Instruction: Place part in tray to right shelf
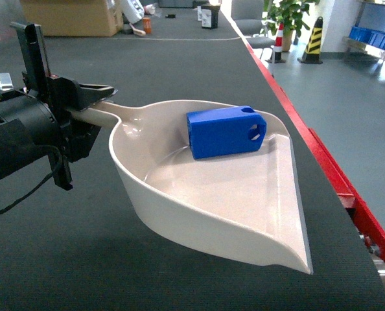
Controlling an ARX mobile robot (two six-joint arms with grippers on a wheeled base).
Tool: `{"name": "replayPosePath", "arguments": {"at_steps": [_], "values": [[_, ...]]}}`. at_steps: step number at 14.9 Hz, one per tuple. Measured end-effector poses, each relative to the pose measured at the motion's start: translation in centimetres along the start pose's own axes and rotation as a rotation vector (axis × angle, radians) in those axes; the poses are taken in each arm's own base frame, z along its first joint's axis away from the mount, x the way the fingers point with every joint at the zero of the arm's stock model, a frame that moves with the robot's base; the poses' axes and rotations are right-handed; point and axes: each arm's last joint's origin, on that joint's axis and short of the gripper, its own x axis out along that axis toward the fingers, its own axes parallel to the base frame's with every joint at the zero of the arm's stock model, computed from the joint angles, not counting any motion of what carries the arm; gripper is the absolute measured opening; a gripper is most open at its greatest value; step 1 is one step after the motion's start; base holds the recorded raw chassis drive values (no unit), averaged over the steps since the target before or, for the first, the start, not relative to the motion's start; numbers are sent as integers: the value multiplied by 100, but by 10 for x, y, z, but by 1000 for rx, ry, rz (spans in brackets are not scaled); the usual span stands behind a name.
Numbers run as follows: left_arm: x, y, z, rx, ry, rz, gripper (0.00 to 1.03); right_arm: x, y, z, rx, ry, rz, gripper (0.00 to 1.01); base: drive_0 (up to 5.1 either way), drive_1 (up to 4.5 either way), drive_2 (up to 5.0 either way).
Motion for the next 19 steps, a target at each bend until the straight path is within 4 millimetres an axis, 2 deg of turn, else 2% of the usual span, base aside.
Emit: {"name": "replayPosePath", "arguments": {"at_steps": [19], "values": [[0, -1, 0, 1, -3, -4, 13, 0, 0, 0, 0, 0, 0, 98, 489, -162, -316]]}}
